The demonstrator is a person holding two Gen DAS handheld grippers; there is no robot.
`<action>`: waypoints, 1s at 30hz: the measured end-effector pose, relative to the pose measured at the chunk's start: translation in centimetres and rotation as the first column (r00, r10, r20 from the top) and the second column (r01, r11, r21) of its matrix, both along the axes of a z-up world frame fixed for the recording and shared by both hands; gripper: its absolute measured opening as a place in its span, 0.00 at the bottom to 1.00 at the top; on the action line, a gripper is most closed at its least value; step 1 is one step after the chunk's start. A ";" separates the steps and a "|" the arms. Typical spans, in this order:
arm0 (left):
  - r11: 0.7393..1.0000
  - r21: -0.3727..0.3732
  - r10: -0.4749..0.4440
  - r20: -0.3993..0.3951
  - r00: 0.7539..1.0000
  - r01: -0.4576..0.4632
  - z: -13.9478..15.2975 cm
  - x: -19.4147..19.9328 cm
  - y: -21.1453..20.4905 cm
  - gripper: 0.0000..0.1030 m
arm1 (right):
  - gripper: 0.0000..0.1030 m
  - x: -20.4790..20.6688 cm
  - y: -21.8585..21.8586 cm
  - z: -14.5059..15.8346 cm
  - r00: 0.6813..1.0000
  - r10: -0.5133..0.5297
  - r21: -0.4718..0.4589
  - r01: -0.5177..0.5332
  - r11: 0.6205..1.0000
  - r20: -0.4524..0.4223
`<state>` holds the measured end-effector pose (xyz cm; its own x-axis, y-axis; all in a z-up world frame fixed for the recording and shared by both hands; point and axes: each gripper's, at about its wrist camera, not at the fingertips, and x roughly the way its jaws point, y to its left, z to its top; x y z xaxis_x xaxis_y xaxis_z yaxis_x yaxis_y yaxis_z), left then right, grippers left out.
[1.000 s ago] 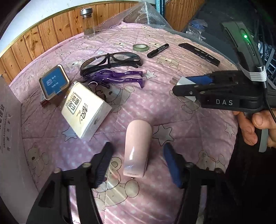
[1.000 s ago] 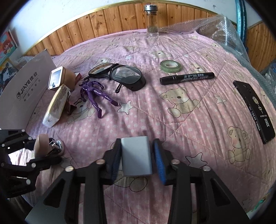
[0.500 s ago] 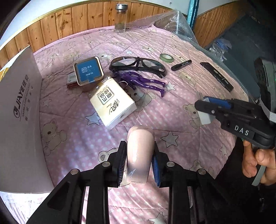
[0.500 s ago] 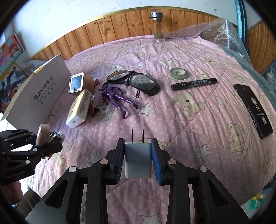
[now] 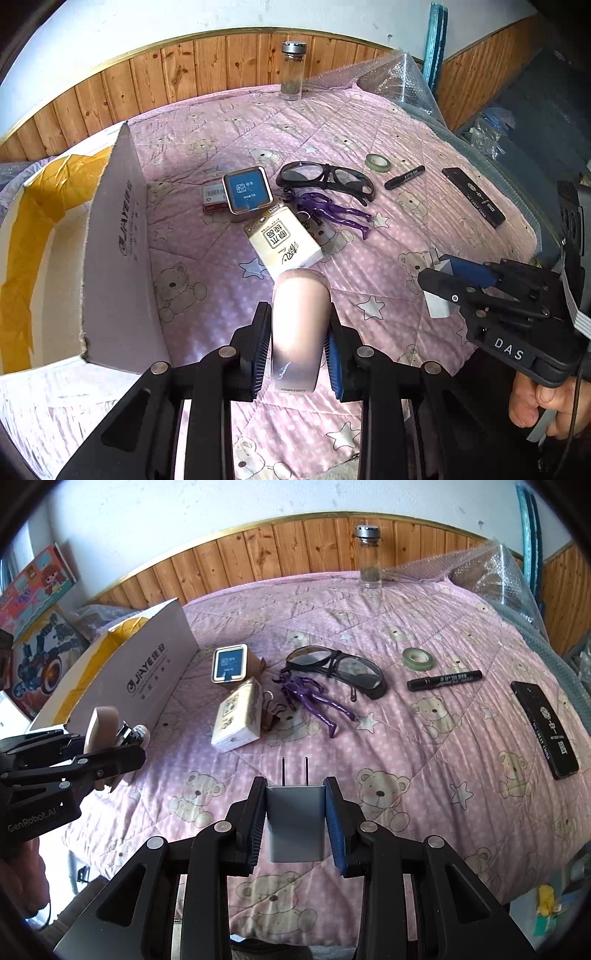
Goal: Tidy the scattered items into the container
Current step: 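Carry the stapler and charger in both tools over the white box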
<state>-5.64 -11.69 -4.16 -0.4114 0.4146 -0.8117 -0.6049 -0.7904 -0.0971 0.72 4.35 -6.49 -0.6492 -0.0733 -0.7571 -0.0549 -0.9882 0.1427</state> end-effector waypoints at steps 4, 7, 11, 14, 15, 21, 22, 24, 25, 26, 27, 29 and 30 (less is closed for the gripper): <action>1.000 0.022 0.019 -0.030 0.999 -0.019 1.8 0.7 -1.5 0.28 | 0.31 0.6 -1.9 1.4 0.999 0.023 0.018 -0.023 1.000 -0.023; 0.998 0.050 0.029 -0.047 0.998 -0.027 3.1 1.3 -2.8 0.28 | 0.31 1.2 -3.3 2.3 0.999 0.040 0.033 -0.039 0.999 -0.037; 0.995 0.087 0.046 -0.069 0.997 -0.040 4.5 2.3 -4.5 0.28 | 0.31 1.7 -5.0 3.5 0.997 0.059 0.046 -0.056 0.997 -0.058; 0.993 0.112 0.058 -0.087 0.995 -0.048 5.6 3.0 -5.9 0.28 | 0.31 2.0 -6.3 4.4 0.995 0.075 0.050 -0.071 0.996 -0.073; 0.991 0.122 0.063 -0.093 0.994 -0.051 6.0 3.2 -6.5 0.28 | 0.31 2.1 -6.7 4.7 0.994 0.079 0.050 -0.076 0.996 -0.076; 0.978 0.193 0.105 -0.108 0.989 -0.083 8.2 3.8 -9.7 0.28 | 0.31 2.4 -9.8 6.5 0.988 0.125 0.067 -0.119 0.991 -0.093; 0.975 0.204 0.115 -0.111 0.987 -0.090 8.6 3.9 -10.2 0.28 | 0.31 2.5 -10.3 6.9 0.986 0.135 0.069 -0.128 0.989 -0.099; 0.969 0.224 0.130 -0.113 0.985 -0.103 9.4 3.6 -11.1 0.28 | 0.31 2.4 -11.4 7.7 0.981 0.155 0.073 -0.148 0.986 -0.112; 0.967 0.231 0.139 -0.117 0.983 -0.109 9.7 3.4 -11.6 0.28 | 0.31 2.3 -12.0 8.1 0.979 0.167 0.075 -0.159 0.985 -0.120; 0.965 0.236 0.146 -0.123 0.982 -0.114 10.1 3.2 -12.0 0.28 | 0.31 2.2 -12.5 8.5 0.976 0.178 0.075 -0.169 0.983 -0.126; 0.963 0.242 0.154 -0.126 0.980 -0.120 10.4 3.0 -12.5 0.28 | 0.31 2.0 -13.0 8.9 0.973 0.189 0.072 -0.181 0.981 -0.132; 0.958 0.255 0.173 -0.134 0.976 -0.135 11.2 2.6 -13.5 0.28 | 0.31 1.5 -13.9 9.6 0.967 0.212 0.061 -0.205 0.977 -0.140; 0.955 0.261 0.184 -0.139 0.973 -0.143 11.5 2.4 -14.1 0.28 | 0.31 1.2 -14.4 10.0 0.964 0.222 0.056 -0.216 0.975 -0.145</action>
<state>-3.26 -25.77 7.36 -0.6065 0.5102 -0.6097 -0.4929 -0.8431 -0.2152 1.93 -10.03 3.55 -0.7264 -0.1982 -0.6581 0.1826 -0.9788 0.0933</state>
